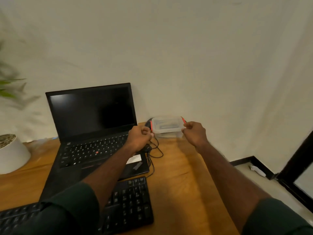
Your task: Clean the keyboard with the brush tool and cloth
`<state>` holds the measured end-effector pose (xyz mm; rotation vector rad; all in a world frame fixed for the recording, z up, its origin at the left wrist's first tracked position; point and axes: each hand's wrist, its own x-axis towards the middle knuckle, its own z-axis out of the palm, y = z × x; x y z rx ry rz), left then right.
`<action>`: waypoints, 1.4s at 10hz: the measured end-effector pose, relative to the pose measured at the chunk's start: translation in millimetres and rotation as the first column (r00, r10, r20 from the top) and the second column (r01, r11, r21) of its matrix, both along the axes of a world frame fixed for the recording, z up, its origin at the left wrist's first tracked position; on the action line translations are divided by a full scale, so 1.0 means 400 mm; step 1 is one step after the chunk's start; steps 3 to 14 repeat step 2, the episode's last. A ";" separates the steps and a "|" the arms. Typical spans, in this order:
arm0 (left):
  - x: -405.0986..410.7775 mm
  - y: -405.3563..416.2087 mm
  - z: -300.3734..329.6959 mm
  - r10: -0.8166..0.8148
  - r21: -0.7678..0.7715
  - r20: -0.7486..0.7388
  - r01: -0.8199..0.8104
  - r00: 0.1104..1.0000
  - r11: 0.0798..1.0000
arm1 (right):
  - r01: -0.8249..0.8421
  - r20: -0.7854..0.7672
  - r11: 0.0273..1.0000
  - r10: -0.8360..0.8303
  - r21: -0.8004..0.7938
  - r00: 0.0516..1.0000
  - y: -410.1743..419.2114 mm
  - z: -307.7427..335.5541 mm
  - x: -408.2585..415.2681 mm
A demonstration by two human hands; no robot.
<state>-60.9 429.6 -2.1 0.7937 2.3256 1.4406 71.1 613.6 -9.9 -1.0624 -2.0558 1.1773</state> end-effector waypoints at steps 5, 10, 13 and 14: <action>0.083 -0.167 0.059 -0.037 -0.075 -0.213 0.022 0.976 0.997 | -0.112 0.019 0.976 0.110 0.185 0.994 -0.162 0.056 0.056; 0.083 -0.167 0.059 -0.037 -0.075 -0.213 0.022 0.976 0.997 | -0.112 0.019 0.976 0.110 0.185 0.994 -0.162 0.056 0.056; 0.083 -0.167 0.059 -0.037 -0.075 -0.213 0.022 0.976 0.997 | -0.112 0.019 0.976 0.110 0.185 0.994 -0.162 0.056 0.056; 0.083 -0.167 0.059 -0.037 -0.075 -0.213 0.022 0.976 0.997 | -0.112 0.019 0.976 0.110 0.185 0.994 -0.162 0.056 0.056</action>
